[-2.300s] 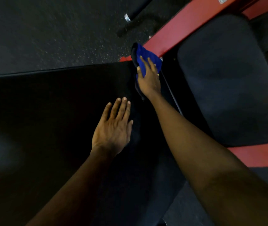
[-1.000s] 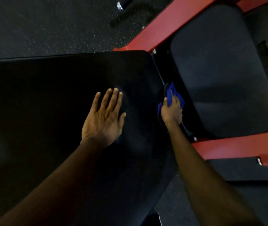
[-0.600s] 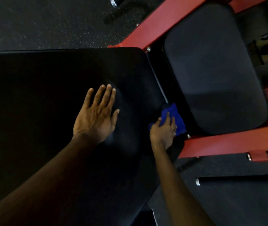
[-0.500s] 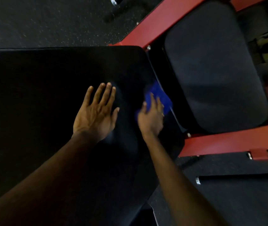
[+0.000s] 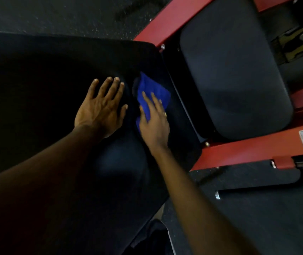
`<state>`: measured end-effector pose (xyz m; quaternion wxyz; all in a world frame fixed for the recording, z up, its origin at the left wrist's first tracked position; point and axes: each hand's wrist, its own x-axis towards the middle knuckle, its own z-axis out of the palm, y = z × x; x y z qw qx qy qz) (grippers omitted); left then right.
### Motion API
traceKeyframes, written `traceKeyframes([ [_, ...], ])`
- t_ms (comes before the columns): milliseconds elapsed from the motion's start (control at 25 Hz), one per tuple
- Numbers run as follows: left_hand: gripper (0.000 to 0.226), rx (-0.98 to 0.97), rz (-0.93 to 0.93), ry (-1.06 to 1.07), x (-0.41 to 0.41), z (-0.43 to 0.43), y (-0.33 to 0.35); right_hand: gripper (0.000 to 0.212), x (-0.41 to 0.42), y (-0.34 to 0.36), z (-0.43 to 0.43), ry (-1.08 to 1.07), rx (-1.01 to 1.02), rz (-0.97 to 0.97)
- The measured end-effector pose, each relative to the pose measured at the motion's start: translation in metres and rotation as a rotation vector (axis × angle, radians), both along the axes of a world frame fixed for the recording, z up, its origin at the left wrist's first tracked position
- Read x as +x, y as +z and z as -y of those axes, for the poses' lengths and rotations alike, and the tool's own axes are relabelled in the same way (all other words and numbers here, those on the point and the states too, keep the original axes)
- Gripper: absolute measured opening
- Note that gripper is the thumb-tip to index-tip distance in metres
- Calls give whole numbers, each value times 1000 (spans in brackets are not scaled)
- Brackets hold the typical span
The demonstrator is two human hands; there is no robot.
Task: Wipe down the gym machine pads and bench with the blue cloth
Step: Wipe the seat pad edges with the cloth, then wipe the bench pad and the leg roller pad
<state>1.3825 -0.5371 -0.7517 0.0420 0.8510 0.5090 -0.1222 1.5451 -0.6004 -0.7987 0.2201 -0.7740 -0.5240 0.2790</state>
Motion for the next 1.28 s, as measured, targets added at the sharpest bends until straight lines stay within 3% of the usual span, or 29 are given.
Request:
traceKeyframes([
  [160, 67, -7, 38, -10, 1, 0, 3, 47, 53, -6, 76, -375, -262, 49],
  [360, 51, -132, 219, 27, 1, 12, 19, 44, 56, 22, 65, -529, -355, -63],
  [520, 36, -249, 344, 121, -10, 14, 83, 38, 43, 90, 50, -512, -390, -167],
  [680, 30, -295, 471, 270, -30, -4, 198, 36, 28, 189, 38, -353, -376, -275],
  [840, 26, -189, 601, 338, -58, -5, 364, 38, 2, 364, 14, -160, -293, -274],
  [1000, 21, -82, 692, 389, -100, 7, 520, 35, -19, 527, -6, -105, -141, -282],
  [1160, 22, 101, 705, 404, -155, 32, 625, 30, -42, 654, -5, 15, 45, -288],
  [1280, 23, 185, 665, 442, -194, 57, 668, 33, -64, 702, -4, 137, 164, -311],
])
